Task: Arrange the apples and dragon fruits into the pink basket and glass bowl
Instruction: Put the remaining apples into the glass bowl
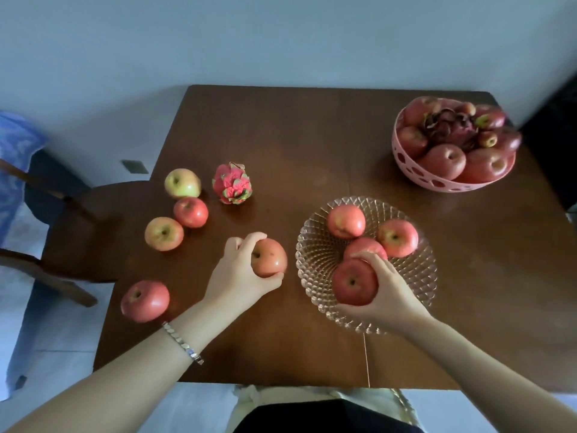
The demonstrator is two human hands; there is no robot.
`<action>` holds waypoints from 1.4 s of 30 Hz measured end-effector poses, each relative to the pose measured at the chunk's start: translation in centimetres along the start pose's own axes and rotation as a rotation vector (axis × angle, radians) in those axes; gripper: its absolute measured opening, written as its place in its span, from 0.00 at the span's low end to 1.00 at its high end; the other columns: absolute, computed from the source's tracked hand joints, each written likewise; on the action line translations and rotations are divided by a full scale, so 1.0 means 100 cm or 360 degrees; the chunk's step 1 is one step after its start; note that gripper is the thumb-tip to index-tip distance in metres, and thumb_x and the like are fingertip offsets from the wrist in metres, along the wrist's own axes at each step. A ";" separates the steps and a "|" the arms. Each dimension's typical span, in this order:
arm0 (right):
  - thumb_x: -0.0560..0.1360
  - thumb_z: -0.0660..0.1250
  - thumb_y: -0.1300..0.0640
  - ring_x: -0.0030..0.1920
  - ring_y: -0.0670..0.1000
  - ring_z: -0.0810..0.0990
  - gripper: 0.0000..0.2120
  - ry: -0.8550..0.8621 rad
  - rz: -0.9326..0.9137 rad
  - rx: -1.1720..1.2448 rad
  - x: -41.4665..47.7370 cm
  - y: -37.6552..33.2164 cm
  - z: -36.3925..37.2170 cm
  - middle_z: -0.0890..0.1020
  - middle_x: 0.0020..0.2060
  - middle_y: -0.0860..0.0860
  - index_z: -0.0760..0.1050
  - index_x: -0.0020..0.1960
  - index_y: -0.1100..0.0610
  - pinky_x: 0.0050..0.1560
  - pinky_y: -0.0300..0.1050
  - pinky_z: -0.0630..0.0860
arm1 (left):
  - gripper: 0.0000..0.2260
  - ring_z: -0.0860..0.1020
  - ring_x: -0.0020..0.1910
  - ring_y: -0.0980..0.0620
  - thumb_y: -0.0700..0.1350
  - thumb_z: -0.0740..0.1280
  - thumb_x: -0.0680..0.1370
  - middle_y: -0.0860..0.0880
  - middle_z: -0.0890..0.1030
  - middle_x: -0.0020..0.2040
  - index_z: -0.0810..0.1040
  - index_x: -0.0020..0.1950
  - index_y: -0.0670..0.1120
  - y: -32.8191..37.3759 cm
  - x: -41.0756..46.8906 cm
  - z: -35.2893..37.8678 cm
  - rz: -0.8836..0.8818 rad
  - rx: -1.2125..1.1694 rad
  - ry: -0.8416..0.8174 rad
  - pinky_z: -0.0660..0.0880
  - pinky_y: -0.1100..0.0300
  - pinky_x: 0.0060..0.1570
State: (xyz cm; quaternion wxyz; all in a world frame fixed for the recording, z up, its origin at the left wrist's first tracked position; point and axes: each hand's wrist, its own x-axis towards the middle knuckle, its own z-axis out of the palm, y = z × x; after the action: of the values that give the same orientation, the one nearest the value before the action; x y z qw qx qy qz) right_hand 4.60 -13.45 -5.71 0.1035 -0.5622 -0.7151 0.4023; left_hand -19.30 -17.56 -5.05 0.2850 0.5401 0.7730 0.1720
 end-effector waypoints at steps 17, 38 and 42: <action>0.61 0.74 0.49 0.61 0.57 0.69 0.38 0.0206 0.0325 -0.0390 0.009 0.080 -0.038 0.69 0.59 0.56 0.65 0.67 0.56 0.60 0.47 0.69 | 0.33 0.75 0.57 0.48 0.55 0.73 0.67 0.49 0.65 0.65 0.64 0.69 0.58 0.078 -0.008 0.061 0.0270 0.0307 -0.0224 0.74 0.58 0.51; 0.59 0.79 0.49 0.58 0.45 0.72 0.42 0.0035 -0.0313 -0.0009 0.012 0.034 -0.055 0.69 0.58 0.43 0.64 0.68 0.44 0.56 0.39 0.72 | 0.30 0.77 0.54 0.58 0.51 0.74 0.69 0.58 0.74 0.62 0.65 0.66 0.57 0.122 0.018 0.053 0.0145 -0.0656 -0.0569 0.73 0.59 0.58; 0.56 0.81 0.50 0.55 0.44 0.71 0.40 0.0266 -0.0139 0.0110 0.013 0.051 -0.067 0.71 0.55 0.43 0.68 0.65 0.46 0.54 0.35 0.65 | 0.25 0.77 0.51 0.51 0.51 0.69 0.74 0.52 0.70 0.62 0.64 0.68 0.58 0.109 0.059 0.059 0.0199 -0.0214 -0.0343 0.74 0.56 0.56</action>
State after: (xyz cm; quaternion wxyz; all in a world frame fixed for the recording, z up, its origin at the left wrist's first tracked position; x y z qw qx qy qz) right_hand 11.83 -8.99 -5.20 0.1995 -0.5583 -0.7135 0.3735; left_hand -9.05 -8.40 -4.89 0.3906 0.5823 0.6894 0.1819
